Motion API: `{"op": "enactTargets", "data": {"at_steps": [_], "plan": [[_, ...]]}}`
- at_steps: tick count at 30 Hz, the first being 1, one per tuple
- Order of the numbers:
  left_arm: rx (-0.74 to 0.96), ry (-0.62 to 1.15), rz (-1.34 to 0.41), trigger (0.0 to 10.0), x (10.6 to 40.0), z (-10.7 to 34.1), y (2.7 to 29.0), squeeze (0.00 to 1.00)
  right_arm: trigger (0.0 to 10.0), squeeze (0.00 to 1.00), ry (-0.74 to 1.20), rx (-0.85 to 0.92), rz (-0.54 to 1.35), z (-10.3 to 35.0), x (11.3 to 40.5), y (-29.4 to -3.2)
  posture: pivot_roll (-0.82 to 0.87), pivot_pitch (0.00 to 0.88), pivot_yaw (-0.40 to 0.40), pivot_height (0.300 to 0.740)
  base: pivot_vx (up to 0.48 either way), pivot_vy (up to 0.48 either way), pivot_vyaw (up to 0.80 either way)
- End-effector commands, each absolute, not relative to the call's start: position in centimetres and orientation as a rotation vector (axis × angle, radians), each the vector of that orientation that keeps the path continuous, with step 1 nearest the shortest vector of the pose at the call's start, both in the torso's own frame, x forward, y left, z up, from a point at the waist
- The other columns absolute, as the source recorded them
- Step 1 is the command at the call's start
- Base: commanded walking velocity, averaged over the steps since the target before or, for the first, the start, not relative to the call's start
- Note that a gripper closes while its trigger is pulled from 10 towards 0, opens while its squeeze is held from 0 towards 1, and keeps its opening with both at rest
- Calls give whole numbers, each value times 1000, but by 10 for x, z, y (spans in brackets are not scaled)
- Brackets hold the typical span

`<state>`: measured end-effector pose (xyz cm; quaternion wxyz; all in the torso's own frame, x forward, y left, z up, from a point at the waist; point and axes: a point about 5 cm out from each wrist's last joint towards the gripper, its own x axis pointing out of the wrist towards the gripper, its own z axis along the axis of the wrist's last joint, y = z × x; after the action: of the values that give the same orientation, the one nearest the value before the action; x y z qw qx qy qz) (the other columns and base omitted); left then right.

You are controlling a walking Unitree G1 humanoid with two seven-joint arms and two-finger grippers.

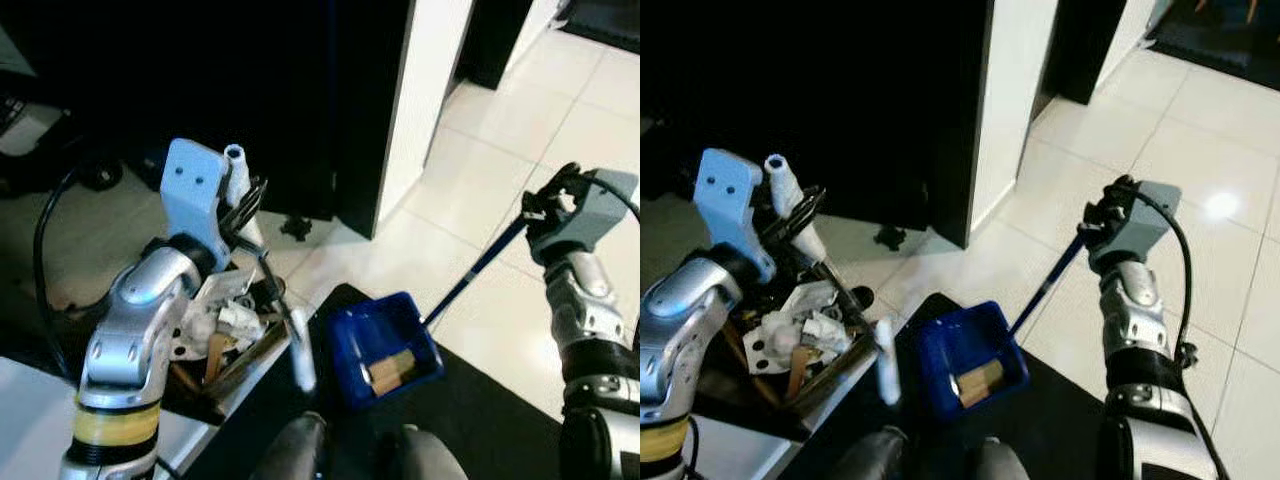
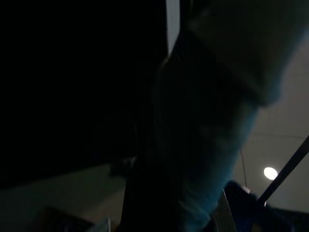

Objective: Sweep floor

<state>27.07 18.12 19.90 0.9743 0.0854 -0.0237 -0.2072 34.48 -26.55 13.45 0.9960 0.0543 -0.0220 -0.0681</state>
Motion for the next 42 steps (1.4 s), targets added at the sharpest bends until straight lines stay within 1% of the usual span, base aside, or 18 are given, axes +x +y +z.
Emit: {"op": "enactTargets", "data": {"at_steps": [1, 4, 7, 8, 11, 15, 16, 18, 27, 31, 35, 38, 42], "plan": [[188, -68, -441, 10000, 265, 205, 182, 0, 10000, 0, -101, 100, -166, 146, 344, -277, 33, 122, 9, 740, 0, 0, 0], [186, 2, -405, 10000, 255, 184, 191, 0, 10000, 0, -134, 83, -181, 161, 346, -289, 33, 121, 9, 740, 0, 0, 0], [195, 99, -364, 10000, 243, 154, 198, 0, 10000, 0, -185, 89, -168, 178, 352, -287, 30, 119, 9, 740, 0, 0, 0], [195, 99, -364, 10000, 243, 154, 198, 0, 10000, 0, -185, 89, -168, 178, 352, -287, 30, 119, 9, 740, 0, 0, 0], [218, 185, -275, 10000, 235, 127, 204, 0, 10000, 0, -257, 108, -147, 200, 360, -280, 38, 116, 1, 740, 0, 0, 0], [246, 275, -149, 10000, 236, 107, 216, 0, 10000, 0, -365, 141, -113, 232, 367, -268, 42, 112, -8, 740, 0, 0, 0], [246, 275, -149, 10000, 236, 107, 216, 0, 10000, 0, -365, 141, -113, 232, 367, -268, 42, 112, -8, 740, 0, 0, 0], [262, 347, -129, 10000, 233, 95, 218, 0, 10000, 0, -451, 161, -80, 260, 371, -257, 46, 107, -14, 740, 0, 0, 0], [282, 399, -142, 10000, 229, 85, 217, 0, 10000, 0, -541, 175, -65, 283, 372, -247, 48, 104, -10, 740, 0, 0, 0], [285, 408, -100, 10000, 232, 83, 218, 0, 10000, 0, -604, 190, -13, 298, 375, -222, 54, 97, -4, 740, 0, 0, 0], [281, 396, -91, 10000, 235, 84, 216, 0, 10000, 0, -616, 189, 2, 302, 376, -215, 56, 96, -8, 740, 0, 0, 0], [254, 349, -99, 10000, 238, 91, 208, 0, 10000, 0, -628, 228, 29, 306, 379, -201, 64, 97, -16, 740, 0, 0, 0], [251, 349, -92, 10000, 238, 90, 206, 0, 10000, 0, -619, 238, 36, 305, 380, -198, 68, 101, -22, 740, 0, 0, 0]]}}
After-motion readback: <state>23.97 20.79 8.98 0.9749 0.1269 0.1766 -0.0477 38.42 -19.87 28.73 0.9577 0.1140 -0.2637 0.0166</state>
